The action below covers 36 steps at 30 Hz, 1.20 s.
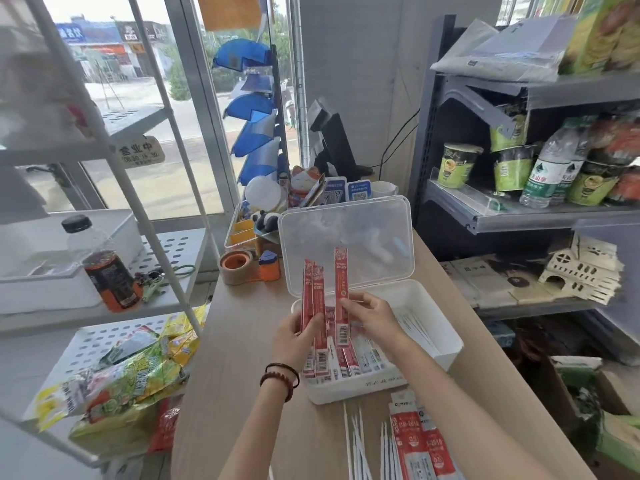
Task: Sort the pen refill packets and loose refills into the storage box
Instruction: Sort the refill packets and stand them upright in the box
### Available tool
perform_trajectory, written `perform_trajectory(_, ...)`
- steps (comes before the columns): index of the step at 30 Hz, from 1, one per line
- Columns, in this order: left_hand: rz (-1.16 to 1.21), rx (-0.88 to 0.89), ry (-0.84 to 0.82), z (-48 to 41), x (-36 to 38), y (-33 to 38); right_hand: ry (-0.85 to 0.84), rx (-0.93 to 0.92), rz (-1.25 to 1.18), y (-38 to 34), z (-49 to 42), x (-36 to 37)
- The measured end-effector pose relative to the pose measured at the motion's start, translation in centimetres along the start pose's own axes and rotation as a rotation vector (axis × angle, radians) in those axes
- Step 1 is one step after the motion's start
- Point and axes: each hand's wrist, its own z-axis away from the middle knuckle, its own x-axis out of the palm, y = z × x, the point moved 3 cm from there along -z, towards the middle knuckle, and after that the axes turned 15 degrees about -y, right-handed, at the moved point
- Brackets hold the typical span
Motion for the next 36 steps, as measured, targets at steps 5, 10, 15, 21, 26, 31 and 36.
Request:
perform_trajectory(5, 0.071, -0.039, 0.079, 0.1, -0.2, -0.5, 0.026, 0.116, 0.383, 1.5, 0.0, -1.5)
perform_trajectory(10, 0.068, -0.076, 0.094, -0.2, 0.1, -0.8, 0.003, 0.166, 0.588, 3.4, 0.0, -1.1)
perform_trajectory(15, 0.178, -0.116, 0.070, -0.2, 0.0, -1.1, -0.081, 0.127, 0.771, 3.3, -0.4, -0.4)
perform_trajectory(21, 0.072, -0.132, 0.072, -0.5, 0.3, -1.0, -0.050, 0.144, 0.893, 3.7, -0.6, -0.4)
perform_trajectory(26, 0.011, -0.147, 0.082, -0.4, 0.2, -1.3, -0.004, -0.064, 0.618, 2.2, 0.7, -0.5)
perform_trajectory(31, -0.025, -0.147, 0.000, -0.6, 0.4, -1.2, -0.062, -0.151, 0.403, 1.4, 1.6, 0.0)
perform_trajectory(36, -0.076, -0.137, -0.119, -0.6, 1.3, -0.9, -0.067, -0.140, 0.316, 1.9, 1.1, -0.9)
